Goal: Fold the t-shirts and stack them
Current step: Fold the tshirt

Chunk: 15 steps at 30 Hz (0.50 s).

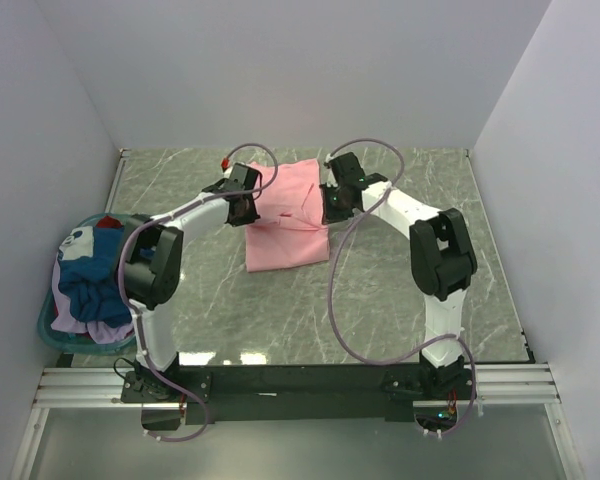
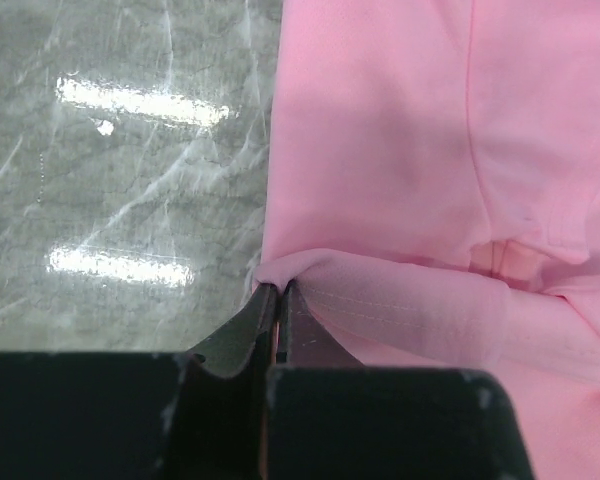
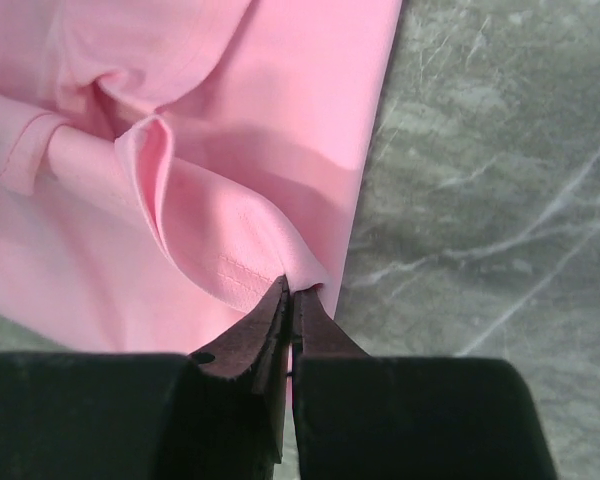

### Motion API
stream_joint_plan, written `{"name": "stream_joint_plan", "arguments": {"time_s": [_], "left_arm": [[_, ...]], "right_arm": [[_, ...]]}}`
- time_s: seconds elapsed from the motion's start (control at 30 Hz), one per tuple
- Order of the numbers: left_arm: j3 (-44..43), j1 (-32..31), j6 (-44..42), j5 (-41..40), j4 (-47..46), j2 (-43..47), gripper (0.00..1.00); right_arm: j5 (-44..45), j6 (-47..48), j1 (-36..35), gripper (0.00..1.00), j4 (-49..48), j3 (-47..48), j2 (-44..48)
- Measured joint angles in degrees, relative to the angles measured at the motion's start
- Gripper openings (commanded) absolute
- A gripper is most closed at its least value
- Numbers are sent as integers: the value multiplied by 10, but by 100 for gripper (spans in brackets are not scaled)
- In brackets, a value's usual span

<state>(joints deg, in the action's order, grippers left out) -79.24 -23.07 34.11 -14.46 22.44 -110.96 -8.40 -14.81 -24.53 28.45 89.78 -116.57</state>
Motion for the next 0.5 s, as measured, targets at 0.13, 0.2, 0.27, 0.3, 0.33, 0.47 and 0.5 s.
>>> {"name": "stream_joint_plan", "arguments": {"time_s": [0.13,0.2,0.27,0.3,0.33,0.47,0.5], "left_arm": [[18,0,0,0,-10,26,1],[21,0,0,0,-18,38,1],[21,0,0,-1,-25,44,1],[21,0,0,-2,-27,45,1],[21,0,0,-3,-29,45,1],[15,0,2,-5,-30,32,1],[13,0,3,-5,-30,25,1]], "right_arm": [[-3,7,0,0,-8,-21,41],[-2,10,0,0,-16,-21,53],[-1,14,0,0,-22,-20,61],[0,15,0,0,-22,-18,62],[1,16,0,0,-23,-16,62],[2,19,0,0,-24,-7,54],[3,19,0,0,-26,-4,50]]}}
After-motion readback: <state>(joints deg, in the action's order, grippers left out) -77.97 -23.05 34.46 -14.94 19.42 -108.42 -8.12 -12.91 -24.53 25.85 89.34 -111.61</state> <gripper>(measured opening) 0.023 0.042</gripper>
